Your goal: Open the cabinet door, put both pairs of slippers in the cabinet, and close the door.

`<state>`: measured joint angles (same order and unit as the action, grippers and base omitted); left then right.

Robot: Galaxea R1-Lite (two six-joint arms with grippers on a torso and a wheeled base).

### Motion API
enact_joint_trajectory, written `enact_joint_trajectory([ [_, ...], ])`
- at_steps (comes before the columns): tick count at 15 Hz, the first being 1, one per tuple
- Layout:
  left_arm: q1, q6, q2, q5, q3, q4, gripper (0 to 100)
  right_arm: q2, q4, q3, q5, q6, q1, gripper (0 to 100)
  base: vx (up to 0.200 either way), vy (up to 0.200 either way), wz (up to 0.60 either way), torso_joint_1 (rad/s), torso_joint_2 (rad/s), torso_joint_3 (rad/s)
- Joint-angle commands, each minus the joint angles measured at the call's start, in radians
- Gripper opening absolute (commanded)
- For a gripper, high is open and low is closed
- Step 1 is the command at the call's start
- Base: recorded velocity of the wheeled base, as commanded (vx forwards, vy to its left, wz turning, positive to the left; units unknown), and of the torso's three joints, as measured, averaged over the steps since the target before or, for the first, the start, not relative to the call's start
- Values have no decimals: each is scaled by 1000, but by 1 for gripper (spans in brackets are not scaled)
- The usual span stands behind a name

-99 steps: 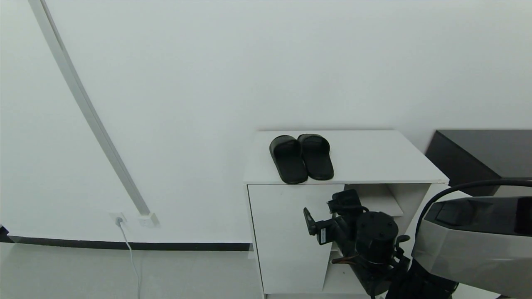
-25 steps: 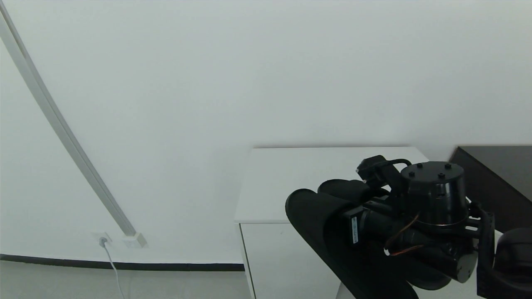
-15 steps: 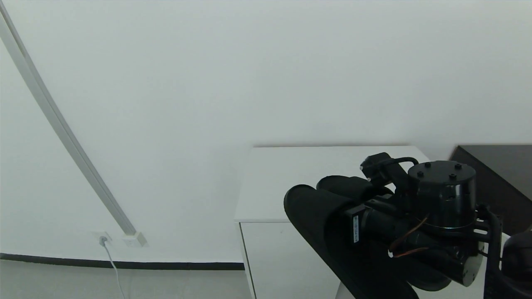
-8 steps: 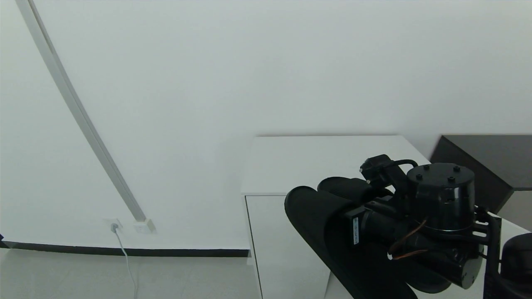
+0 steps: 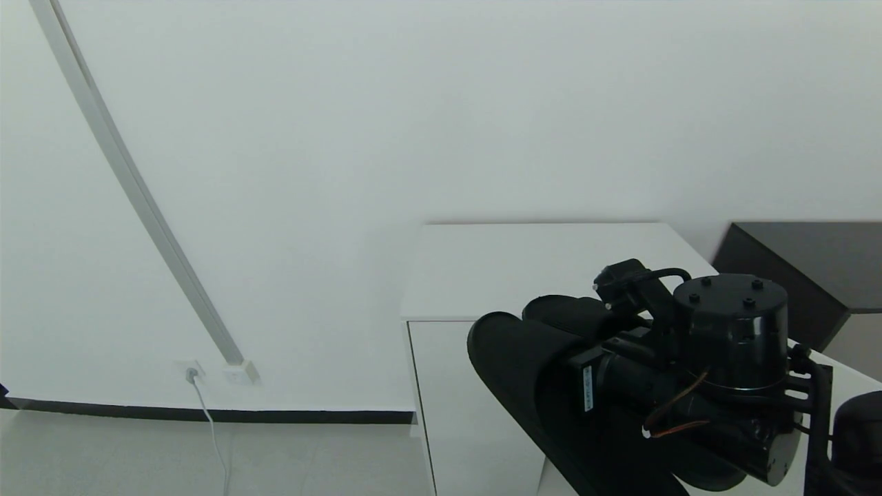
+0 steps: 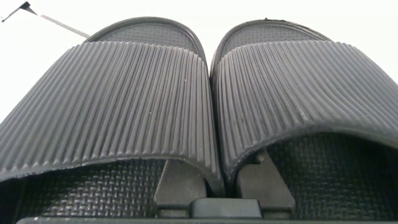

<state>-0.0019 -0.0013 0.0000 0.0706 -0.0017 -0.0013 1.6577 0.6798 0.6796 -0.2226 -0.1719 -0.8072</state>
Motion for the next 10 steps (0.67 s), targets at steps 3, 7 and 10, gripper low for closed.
enact_joint_trajectory([
  [3,0,0,2,0,0,0,0,7,0,0,0,0,-6,0,0,0,0,0,0,0],
  [7,0,-2,0,-2,0,0,0,7,0,0,0,0,-6,0,0,0,0,0,0,0],
  [10,0,-2,2,-2,0,0,0,4,1,0,0,0,-13,0,0,-133,0,2,3,2],
])
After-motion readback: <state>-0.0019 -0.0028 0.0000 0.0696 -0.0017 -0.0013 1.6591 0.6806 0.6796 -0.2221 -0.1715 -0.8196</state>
